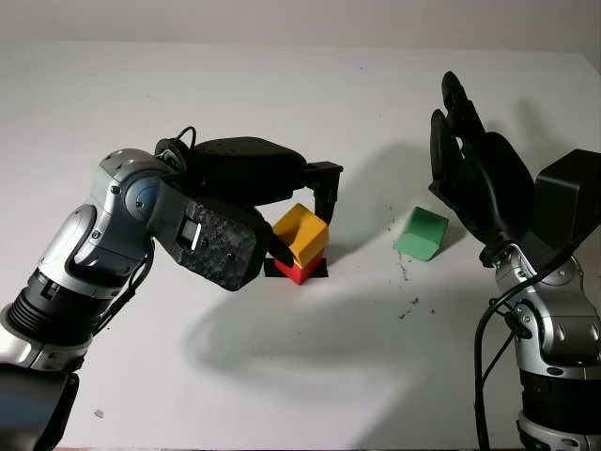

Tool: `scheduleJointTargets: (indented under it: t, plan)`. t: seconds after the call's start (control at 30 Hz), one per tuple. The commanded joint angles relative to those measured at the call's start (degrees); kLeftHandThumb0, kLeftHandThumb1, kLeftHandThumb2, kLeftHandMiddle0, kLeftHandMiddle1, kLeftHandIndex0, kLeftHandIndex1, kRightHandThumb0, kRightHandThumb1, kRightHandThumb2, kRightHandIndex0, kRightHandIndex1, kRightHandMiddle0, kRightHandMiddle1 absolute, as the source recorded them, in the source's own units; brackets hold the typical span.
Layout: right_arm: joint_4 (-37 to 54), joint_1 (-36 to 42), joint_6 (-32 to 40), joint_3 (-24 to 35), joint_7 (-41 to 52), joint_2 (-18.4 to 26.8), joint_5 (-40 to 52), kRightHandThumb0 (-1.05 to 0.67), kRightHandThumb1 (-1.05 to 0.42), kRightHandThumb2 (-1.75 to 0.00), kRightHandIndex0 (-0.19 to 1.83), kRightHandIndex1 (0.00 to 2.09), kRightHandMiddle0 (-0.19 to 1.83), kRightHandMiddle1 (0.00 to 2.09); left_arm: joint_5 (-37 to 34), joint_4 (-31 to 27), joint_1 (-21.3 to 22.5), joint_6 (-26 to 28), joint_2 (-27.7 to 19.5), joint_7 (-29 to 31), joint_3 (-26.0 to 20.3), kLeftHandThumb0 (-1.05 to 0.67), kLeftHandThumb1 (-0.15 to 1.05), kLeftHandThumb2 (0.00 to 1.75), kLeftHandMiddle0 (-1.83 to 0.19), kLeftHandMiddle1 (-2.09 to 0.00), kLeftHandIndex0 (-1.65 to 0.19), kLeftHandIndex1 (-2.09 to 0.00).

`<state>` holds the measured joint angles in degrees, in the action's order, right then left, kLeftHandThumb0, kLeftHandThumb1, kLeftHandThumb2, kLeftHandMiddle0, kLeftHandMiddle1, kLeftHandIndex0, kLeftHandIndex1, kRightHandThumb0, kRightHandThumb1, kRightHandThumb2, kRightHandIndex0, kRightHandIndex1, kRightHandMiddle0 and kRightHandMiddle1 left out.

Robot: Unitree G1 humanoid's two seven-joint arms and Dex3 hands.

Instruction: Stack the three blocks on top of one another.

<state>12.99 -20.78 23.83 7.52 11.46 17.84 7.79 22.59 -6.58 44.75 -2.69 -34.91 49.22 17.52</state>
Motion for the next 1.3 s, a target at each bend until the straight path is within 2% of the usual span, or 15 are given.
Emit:
scheduleJointTargets:
  t: [0.0, 0.07, 0.17, 0.73, 0.97, 1.07, 1.17, 1.27]
  plan:
    - [0.49, -0.25, -0.31, 0.4, 0.07, 0.03, 0.33, -0.71, -1.05, -0.75, -0.19, 0.0, -0.19, 0.0, -0.02, -0.79, 0.64, 0.06, 0.18, -0.03, 0.02, -0.49, 1.02, 0.05, -0.07, -0.05, -0.21, -0.76]
    - [0.41, -0.25, -0.35, 0.38, 0.17, 0.08, 0.36, -0.71, -1.05, -0.76, -0.19, 0.0, -0.19, 0.0, 0.15, -0.64, 0.72, -0.1, 0.12, 0.1, 0.15, -0.51, 1.02, 0.05, -0.04, -0.05, -0.22, -0.61]
    - [0.31, -0.27, -0.35, 0.46, 0.17, 0.01, 0.43, -0.71, -1.05, -0.76, -0.19, 0.0, -0.19, 0.0, 0.33, -0.51, 0.81, -0.22, 0.13, 0.16, 0.19, -0.53, 1.02, 0.05, -0.01, -0.05, -0.22, -0.51]
    - [-0.18, -0.52, -0.57, 0.44, 0.59, 0.26, 0.43, -0.72, -1.05, -0.76, -0.19, 0.0, -0.19, 0.0, 0.13, 0.11, 0.72, -0.2, -0.15, 0.41, -0.07, -0.54, 1.02, 0.05, 0.01, -0.05, -0.25, -0.4]
    - [-0.57, -0.59, -1.11, 0.59, 0.16, -0.15, 0.53, -0.71, -1.05, -0.74, -0.19, 0.0, -0.19, 0.0, -0.47, -0.6, 0.22, 1.09, -0.91, 0.96, -0.88, -0.57, 1.01, 0.05, 0.02, -0.05, -0.21, -0.34]
    - [-0.5, -0.46, -1.24, 0.45, 0.43, 0.08, 0.58, -0.71, -1.05, -0.74, -0.19, 0.0, -0.19, 0.0, -3.52, -1.57, 0.0, 3.64, -1.83, 2.86, -2.46, -0.59, 1.0, 0.05, 0.06, -0.05, -0.16, -0.26]
    - [-0.24, -0.34, -0.86, 0.51, 0.65, 0.32, 0.66, -0.72, -1.05, -0.75, -0.19, 0.0, -0.19, 0.0, -7.06, -4.23, -0.28, 9.48, -3.4, 5.45, -5.28, -0.64, 0.96, 0.04, 0.16, -0.01, 0.08, -0.09]
    - [-0.42, -0.35, -1.02, 0.68, 0.76, 0.42, 0.66, -0.72, -1.05, -0.75, -0.19, 0.0, -0.19, 0.0, -11.75, -5.81, -1.63, 14.16, -3.96, 4.98, -9.8, -0.67, 0.92, 0.03, 0.19, 0.0, 0.18, -0.01]
